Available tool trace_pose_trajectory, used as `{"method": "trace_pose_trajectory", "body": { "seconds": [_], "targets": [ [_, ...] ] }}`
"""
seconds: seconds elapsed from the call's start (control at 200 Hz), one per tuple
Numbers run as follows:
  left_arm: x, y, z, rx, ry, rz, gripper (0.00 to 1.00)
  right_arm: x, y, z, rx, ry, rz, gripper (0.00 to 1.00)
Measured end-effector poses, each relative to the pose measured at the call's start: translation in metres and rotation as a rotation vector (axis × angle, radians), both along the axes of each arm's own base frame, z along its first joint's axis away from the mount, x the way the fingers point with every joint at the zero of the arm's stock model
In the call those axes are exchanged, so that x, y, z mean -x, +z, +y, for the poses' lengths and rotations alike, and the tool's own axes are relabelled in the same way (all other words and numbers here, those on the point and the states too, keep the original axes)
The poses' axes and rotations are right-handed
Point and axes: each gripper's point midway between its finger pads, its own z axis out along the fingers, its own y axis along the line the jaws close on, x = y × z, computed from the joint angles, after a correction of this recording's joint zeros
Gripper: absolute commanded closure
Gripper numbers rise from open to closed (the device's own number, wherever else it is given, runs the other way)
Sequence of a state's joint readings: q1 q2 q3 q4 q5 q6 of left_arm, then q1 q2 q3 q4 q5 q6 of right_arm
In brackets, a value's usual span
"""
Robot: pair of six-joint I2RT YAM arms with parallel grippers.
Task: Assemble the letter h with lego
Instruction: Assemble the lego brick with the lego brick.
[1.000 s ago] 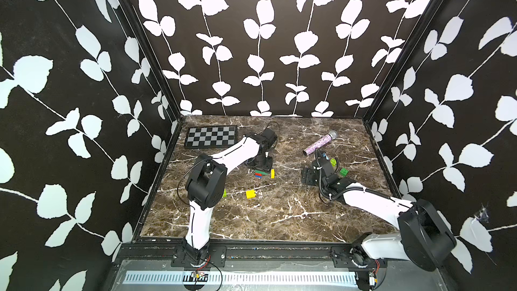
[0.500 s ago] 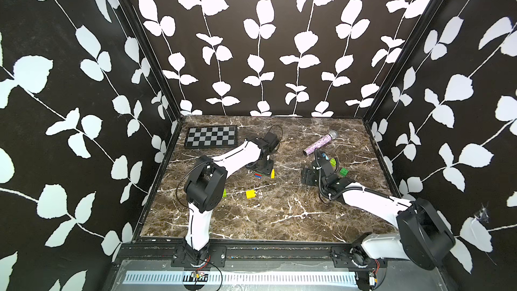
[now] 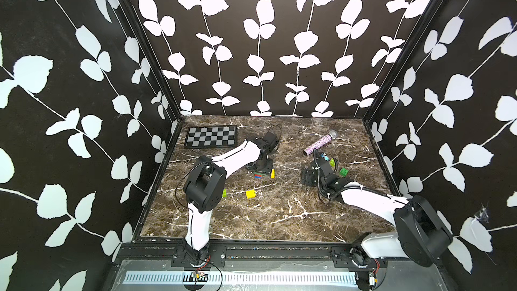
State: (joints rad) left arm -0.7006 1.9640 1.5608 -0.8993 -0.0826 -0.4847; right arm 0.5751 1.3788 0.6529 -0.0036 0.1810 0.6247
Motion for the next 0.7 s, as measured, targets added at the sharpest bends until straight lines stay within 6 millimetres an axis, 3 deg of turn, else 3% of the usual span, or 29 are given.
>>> {"method": "trace_pose_trajectory", "body": {
  "seconds": [0.445,0.7],
  "targets": [
    [0.004,0.031,-0.023,0.094,0.09,-0.03,1.0,-0.004,-0.005,0.016,-0.039,0.041,0.032,0.22],
    [0.003,0.026,-0.024,0.087,0.123,-0.012,1.0,-0.003,-0.014,0.021,-0.047,0.061,0.064,0.22]
  ]
}}
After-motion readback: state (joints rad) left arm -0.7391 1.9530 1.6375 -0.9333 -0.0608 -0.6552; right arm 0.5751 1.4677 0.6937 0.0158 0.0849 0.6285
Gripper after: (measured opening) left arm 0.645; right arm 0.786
